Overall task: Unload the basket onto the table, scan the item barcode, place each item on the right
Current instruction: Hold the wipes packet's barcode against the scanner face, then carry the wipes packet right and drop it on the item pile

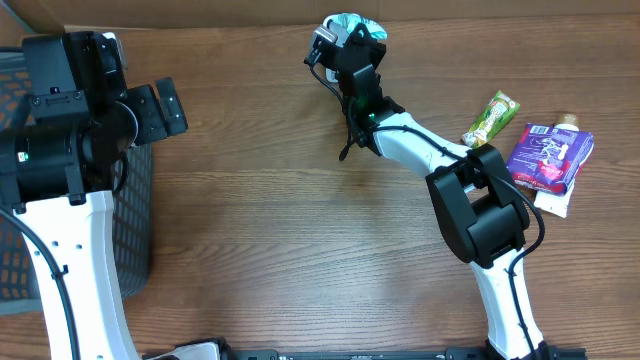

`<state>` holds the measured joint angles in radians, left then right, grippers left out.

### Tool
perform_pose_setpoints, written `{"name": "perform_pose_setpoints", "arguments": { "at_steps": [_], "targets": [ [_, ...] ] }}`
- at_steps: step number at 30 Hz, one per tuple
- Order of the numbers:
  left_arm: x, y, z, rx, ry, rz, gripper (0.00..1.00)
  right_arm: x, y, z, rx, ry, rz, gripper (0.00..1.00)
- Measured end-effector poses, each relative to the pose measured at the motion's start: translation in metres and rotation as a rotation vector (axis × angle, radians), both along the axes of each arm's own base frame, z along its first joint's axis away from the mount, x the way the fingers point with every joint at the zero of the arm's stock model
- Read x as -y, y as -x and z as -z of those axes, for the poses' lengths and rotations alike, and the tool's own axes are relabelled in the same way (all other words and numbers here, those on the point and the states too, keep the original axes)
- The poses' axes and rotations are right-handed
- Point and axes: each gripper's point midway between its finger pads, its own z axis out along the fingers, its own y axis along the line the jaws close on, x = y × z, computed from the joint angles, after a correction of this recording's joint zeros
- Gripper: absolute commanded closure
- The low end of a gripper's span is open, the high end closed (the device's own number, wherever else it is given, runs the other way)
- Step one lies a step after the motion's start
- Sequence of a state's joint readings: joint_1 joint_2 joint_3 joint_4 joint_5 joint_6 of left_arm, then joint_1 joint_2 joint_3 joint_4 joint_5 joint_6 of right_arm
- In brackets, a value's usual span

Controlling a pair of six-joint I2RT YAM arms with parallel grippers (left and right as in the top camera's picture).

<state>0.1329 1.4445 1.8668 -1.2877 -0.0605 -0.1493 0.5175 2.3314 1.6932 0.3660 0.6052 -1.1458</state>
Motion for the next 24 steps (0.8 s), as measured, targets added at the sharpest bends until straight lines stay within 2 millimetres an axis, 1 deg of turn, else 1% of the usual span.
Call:
{"name": "perform_pose_setpoints", "arguments": {
  "at_steps": [6,9,12,14,15,17,19,20,21,22,23,24],
  "targets": [
    [0.000,0.000,0.000,0.000,0.000,0.000,0.00,-0.001,0.000,-0.003,0.010,0.019,-0.005,0.96],
    [0.000,0.000,0.000,0.000,0.000,0.000,0.00,-0.004,0.002,-0.001,-0.001,0.029,-0.011,0.96],
    [0.000,0.000,0.000,0.000,0.000,0.000,0.01,-0.011,0.013,0.000,-0.060,0.030,-0.023,0.96],
    [0.000,0.000,0.000,0.000,0.000,0.000,0.00,-0.018,0.028,-0.008,-0.117,-0.006,-0.031,0.96],
    [0.000,0.000,0.000,0.000,0.000,0.000,0.00,-0.021,0.036,-0.016,-0.138,-0.035,-0.035,0.96],
    [0.000,0.000,0.000,0.000,0.000,0.000,0.01,-0.026,0.059,-0.048,-0.165,-0.142,-0.043,0.96],
    [0.000,0.000,0.000,0.000,0.000,0.000,0.00,-0.025,0.086,-0.093,-0.172,-0.321,-0.029,0.96],
    [0.000,0.000,0.000,0.000,0.000,0.000,0.01,-0.019,0.100,-0.120,-0.161,-0.421,-0.015,0.96],
    [0.000,0.000,0.000,-0.001,0.000,0.000,0.00,-0.011,0.112,-0.137,-0.164,-0.505,0.005,0.96],
    [0.000,0.000,0.000,0.000,0.000,0.000,0.00,0.002,0.126,-0.158,-0.164,-0.604,0.035,0.96],
    [0.000,0.000,0.000,-0.001,0.000,0.001,0.00,0.025,0.144,-0.177,-0.175,-0.741,0.104,0.96],
    [0.000,0.000,0.000,0.000,0.000,0.000,0.00,0.044,0.155,-0.185,-0.184,-0.823,0.162,0.96]
  ]
}}
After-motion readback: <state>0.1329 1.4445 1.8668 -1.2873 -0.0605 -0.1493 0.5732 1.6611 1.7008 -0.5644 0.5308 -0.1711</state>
